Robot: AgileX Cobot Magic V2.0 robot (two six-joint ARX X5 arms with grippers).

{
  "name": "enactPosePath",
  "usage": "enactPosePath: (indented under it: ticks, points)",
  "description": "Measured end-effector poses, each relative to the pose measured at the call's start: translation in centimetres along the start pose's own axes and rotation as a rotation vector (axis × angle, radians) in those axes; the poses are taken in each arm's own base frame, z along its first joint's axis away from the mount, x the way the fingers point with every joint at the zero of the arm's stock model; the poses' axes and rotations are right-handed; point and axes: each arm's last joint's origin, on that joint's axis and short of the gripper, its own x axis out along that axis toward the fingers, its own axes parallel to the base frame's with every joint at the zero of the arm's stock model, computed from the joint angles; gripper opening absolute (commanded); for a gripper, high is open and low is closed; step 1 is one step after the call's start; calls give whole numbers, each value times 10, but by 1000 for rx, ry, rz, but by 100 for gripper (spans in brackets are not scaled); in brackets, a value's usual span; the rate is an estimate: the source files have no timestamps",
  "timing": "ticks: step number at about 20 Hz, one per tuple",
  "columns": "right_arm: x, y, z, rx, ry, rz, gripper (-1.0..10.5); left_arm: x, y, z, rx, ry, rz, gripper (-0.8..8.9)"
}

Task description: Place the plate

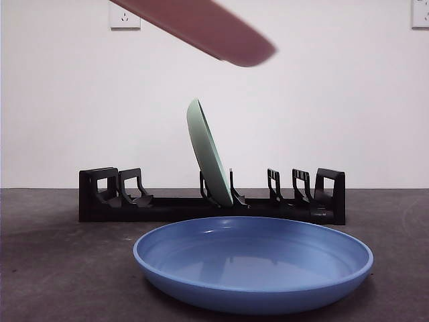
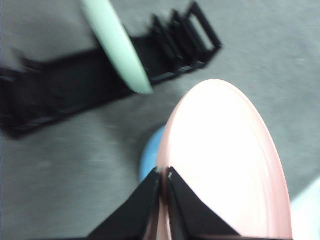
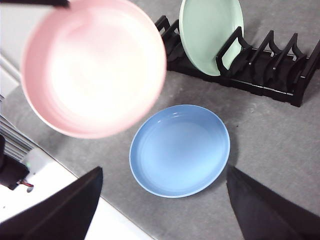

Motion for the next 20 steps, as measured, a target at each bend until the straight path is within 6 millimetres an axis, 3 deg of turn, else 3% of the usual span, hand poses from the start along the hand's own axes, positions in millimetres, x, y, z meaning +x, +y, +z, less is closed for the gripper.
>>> enactPosePath:
  ticks: [9, 14, 20]
  points:
    - [-3, 2, -4, 49, 4, 0, 393, 95, 24, -56, -127, 55, -125, 9]
    - [-3, 2, -4, 57, 4, 0, 393, 125, 34, -82, -193, 1, -141, 9]
    - [-3, 2, -4, 55, 0, 1, 393, 144, 41, -100, -273, -2, -147, 9]
